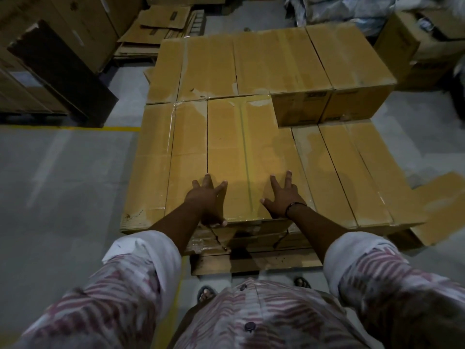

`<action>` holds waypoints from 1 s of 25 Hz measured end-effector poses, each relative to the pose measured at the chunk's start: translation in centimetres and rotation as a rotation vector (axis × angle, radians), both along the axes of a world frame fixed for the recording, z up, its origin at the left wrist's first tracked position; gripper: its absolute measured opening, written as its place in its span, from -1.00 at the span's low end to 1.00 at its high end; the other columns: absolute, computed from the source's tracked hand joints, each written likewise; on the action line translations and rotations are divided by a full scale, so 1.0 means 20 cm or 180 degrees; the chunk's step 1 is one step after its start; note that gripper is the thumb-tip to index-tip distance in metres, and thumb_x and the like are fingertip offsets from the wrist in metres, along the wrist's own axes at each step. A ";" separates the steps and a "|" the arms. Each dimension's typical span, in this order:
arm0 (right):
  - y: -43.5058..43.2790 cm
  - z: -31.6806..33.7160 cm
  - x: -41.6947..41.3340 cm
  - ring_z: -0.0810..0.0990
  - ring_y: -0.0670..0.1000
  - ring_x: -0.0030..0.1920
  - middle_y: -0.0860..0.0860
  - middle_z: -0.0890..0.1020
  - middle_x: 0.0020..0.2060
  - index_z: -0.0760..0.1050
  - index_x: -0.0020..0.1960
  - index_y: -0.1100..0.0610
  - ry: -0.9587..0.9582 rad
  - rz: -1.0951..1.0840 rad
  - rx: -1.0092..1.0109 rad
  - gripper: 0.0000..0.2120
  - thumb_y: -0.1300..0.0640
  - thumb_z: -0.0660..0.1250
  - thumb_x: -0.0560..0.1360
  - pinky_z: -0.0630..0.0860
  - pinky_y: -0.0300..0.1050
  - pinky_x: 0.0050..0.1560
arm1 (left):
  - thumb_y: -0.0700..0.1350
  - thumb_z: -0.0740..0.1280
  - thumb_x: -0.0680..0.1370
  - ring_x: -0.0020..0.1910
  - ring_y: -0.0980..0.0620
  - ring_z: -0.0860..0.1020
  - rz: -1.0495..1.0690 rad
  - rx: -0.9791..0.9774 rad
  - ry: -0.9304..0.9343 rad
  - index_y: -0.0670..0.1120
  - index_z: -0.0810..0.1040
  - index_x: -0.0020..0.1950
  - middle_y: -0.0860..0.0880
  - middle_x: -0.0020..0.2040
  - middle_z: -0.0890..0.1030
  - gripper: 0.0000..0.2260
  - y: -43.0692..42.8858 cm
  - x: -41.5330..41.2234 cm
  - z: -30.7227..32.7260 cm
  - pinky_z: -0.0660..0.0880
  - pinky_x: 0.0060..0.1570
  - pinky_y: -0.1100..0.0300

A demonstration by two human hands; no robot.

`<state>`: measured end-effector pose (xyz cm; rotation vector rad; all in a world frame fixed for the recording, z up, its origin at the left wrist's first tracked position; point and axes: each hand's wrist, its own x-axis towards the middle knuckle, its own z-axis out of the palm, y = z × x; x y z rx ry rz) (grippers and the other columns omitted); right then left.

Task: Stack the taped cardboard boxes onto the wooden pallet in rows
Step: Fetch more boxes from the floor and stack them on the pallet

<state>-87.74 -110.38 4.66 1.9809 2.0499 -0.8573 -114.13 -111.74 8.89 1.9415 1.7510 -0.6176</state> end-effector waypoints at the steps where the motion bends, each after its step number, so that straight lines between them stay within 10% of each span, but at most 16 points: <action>1: 0.00 0.00 0.00 0.14 0.33 0.53 0.15 -0.42 0.57 -0.21 0.65 -0.11 0.0029 -0.0035 0.0004 -0.09 -0.33 0.27 0.54 0.40 0.20 0.39 | 0.34 0.61 0.24 0.59 -0.43 -0.14 0.0016 0.0006 -0.0018 0.32 -0.20 0.63 -0.10 0.67 -0.26 0.23 0.00 0.00 0.00 0.35 0.40 -0.36; 7: -0.02 -0.01 0.01 0.30 0.36 0.45 0.11 -0.40 0.58 -0.21 0.65 -0.12 -0.0029 -0.0095 -0.0055 -0.08 -0.35 0.27 0.53 0.47 0.16 0.31 | 0.38 0.59 0.24 0.59 -0.43 -0.11 -0.0023 0.0032 -0.0088 0.30 -0.18 0.64 -0.10 0.67 -0.25 0.21 -0.01 -0.03 -0.01 0.36 0.40 -0.35; 18: -0.32 -0.06 -0.14 -0.31 0.20 0.60 0.10 -0.34 0.60 -0.27 0.64 -0.06 -0.0541 0.0541 0.0337 -0.32 -0.26 -0.05 0.67 -0.18 0.23 0.58 | 0.38 0.30 0.53 0.59 -0.35 0.01 -0.1336 0.0561 -0.0278 0.12 -0.06 0.68 -0.15 0.68 -0.14 -0.13 -0.09 0.20 -0.10 0.17 0.51 -0.23; 25: -0.29 -0.05 -0.10 -0.29 0.19 0.61 0.08 -0.29 0.62 -0.22 0.65 -0.08 -0.0489 0.0607 0.0153 -0.34 -0.25 -0.01 0.68 -0.15 0.23 0.57 | 0.46 0.24 0.49 0.52 -0.37 0.15 -0.1343 0.0906 -0.0270 0.15 0.11 0.64 -0.17 0.65 0.05 -0.19 -0.11 0.22 -0.18 0.27 0.41 -0.25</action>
